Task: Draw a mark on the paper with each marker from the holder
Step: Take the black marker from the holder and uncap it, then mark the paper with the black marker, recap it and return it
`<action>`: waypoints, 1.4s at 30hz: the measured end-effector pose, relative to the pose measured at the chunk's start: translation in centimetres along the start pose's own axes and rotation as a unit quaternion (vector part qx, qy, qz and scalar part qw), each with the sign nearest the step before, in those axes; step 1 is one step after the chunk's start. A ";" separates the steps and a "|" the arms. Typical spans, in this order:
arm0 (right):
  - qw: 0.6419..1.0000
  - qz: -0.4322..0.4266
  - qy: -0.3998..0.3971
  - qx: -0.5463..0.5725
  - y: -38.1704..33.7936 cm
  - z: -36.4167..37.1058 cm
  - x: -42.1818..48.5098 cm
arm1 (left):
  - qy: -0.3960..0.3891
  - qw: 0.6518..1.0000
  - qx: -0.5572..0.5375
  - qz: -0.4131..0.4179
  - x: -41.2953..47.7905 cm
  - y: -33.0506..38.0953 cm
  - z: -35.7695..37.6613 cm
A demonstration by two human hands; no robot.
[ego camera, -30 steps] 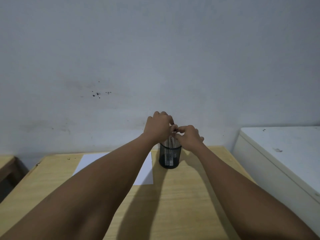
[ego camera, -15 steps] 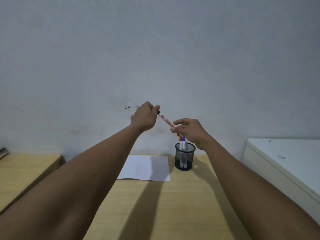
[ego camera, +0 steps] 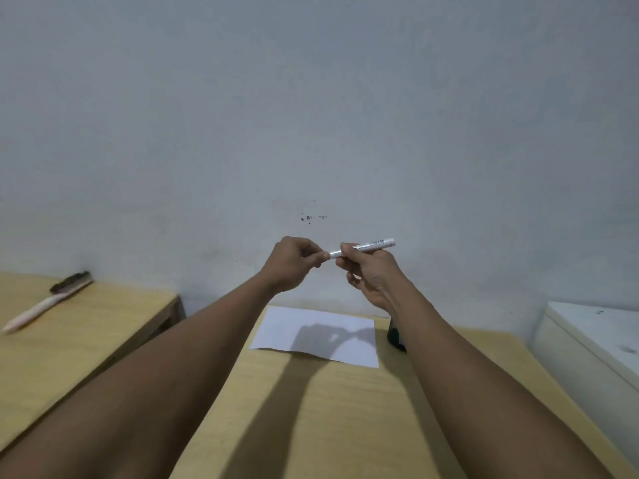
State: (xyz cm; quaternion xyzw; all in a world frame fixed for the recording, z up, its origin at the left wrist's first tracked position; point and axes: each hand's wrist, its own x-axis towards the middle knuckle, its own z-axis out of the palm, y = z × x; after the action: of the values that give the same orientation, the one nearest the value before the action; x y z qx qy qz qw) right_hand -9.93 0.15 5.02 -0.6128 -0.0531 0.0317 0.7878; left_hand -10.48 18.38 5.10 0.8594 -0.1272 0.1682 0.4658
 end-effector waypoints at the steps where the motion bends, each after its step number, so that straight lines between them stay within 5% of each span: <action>1: 1.000 0.004 -0.005 0.000 0.4 0.3 0.3 | -0.004 1.000 0.018 0.009 -0.1 -0.6 -0.3; 10: 0.996 0.051 -0.046 -0.051 5.4 2.9 3.7 | -0.103 0.988 0.115 -0.014 -0.2 -6.6 -2.1; 19: 0.985 0.102 -0.128 -0.050 11.2 3.6 7.0 | -0.221 0.964 0.011 -0.149 -0.6 -12.1 -3.7; 26: 0.992 0.107 -0.073 -0.005 14.2 5.3 9.6 | -0.138 0.980 0.060 -0.128 0.5 -16.2 -1.7; 30: 0.990 0.120 -0.072 0.026 14.9 5.4 10.7 | -0.182 0.967 -0.018 -0.175 1.0 -17.6 -3.0; 33: 0.995 0.094 -0.043 0.005 15.1 4.9 11.5 | -0.148 0.975 0.114 -0.122 1.2 -19.0 -2.6; 36: 0.999 0.049 -0.001 -0.013 15.8 5.0 11.7 | -0.145 0.946 0.286 -0.050 0.2 -19.5 -1.0; 42: 0.991 -0.020 0.034 -0.128 16.6 5.6 10.4 | -0.142 0.944 0.297 0.007 -4.0 -20.1 1.4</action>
State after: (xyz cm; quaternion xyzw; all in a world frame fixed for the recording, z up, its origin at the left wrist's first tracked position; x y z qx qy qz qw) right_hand -0.01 10.82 -9.29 -0.7079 -0.0419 -0.0118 0.7050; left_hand -6.34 28.17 -12.51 0.9728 -0.1425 0.0775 0.1652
